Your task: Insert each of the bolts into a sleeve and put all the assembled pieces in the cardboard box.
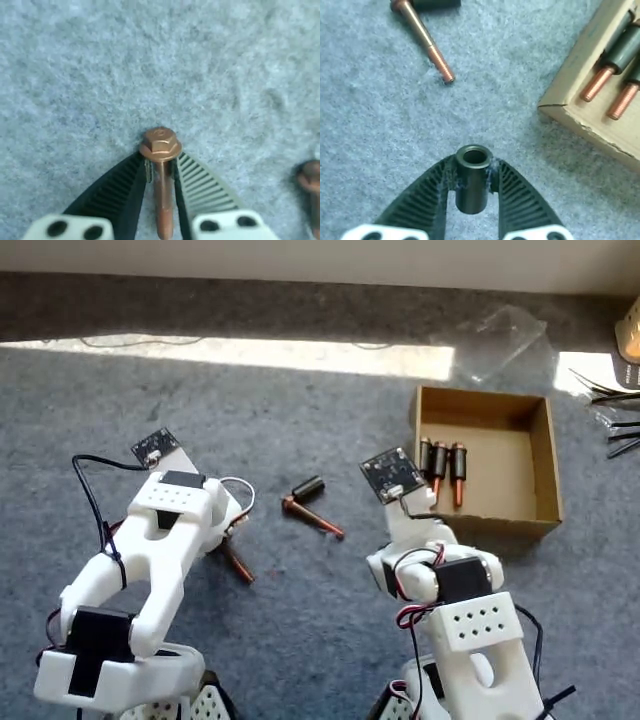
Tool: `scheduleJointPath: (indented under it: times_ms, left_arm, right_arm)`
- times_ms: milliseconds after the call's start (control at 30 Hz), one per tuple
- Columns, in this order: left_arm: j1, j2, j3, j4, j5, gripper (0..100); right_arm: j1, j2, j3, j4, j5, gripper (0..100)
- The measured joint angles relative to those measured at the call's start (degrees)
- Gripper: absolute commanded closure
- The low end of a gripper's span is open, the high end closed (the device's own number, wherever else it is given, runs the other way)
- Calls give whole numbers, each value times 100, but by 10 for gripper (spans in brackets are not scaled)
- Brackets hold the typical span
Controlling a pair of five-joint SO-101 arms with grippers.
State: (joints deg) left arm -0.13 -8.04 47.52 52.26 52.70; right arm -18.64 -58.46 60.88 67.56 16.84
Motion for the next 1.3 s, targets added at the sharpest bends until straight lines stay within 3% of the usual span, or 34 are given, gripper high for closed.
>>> scheduleJointPath:
  times_ms: [300, 600, 967, 1300]
  left_arm:
    - [0, 0, -9, 0, -202, 937]
    - [-9, 44, -211, -18, -1987, 934]
    - [-26, 44, -378, -18, -5705, 934]
    - [141, 44, -378, -18, -6084, 937]
  right_arm:
    - [0, 0, 0, 0, 0, 995]
    - [0, 0, 0, 0, 0, 995]
    - [0, 0, 0, 0, 0, 995]
    - [0, 0, 0, -105, 0, 995]
